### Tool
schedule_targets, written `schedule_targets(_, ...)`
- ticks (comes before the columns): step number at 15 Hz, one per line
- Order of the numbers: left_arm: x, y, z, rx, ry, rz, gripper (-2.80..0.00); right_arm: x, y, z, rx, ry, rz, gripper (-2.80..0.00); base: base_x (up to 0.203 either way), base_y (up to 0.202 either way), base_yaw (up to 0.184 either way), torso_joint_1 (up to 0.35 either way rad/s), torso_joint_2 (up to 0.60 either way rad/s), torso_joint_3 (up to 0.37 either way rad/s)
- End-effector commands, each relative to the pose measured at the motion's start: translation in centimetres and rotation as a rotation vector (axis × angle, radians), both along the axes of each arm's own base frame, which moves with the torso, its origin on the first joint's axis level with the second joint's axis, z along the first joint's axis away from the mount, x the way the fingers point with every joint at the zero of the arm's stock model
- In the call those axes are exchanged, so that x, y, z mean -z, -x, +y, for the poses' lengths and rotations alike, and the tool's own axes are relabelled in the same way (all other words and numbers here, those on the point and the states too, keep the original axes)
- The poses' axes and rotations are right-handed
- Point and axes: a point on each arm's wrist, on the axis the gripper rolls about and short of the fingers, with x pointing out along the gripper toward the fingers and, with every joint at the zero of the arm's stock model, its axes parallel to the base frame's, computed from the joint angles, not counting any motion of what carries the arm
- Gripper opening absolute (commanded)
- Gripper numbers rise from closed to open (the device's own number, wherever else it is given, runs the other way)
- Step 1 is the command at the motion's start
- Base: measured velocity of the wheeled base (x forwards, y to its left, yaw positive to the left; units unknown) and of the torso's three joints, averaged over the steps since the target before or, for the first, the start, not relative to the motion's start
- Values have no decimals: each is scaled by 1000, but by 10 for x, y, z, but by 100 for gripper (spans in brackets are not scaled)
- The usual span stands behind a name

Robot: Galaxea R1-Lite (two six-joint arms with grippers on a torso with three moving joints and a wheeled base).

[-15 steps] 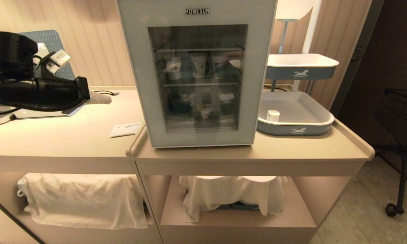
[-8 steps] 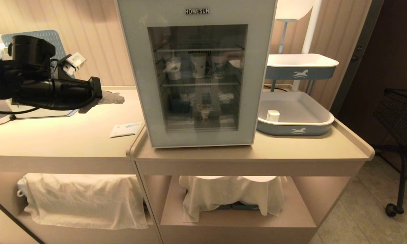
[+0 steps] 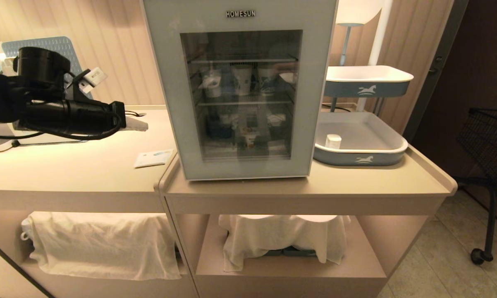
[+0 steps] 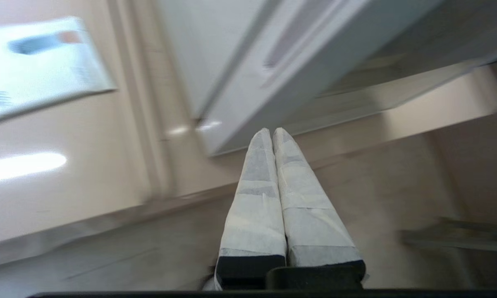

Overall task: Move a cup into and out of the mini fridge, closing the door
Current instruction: Open the freezer door

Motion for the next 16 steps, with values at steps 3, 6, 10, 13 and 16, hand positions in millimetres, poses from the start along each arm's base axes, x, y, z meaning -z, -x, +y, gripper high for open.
schedule_targets(3, 13, -13, 4, -82, -182, -12, -280, 2, -1, 0, 1, 0, 10, -280, 0, 0, 0, 0, 0, 0)
schedule_targets(6, 18, -23, 3, -47, -146, -15, -280, 2, -1, 0, -1, 0, 10, -280, 0, 0, 0, 0, 0, 0)
schedule_targets(10, 8, -33, -1, 61, 114, 2, -280, 2, -1, 0, 1, 0, 10, -280, 0, 0, 0, 0, 0, 0)
schedule_targets(13, 1, -30, -1, 68, 133, -16, -280, 2, -1, 0, -1, 0, 10, -280, 0, 0, 0, 0, 0, 0)
schedule_targets(16, 2, -33, -1, 60, 133, -38, -280, 2, -1, 0, 1, 0, 10, -280, 0, 0, 0, 0, 0, 0)
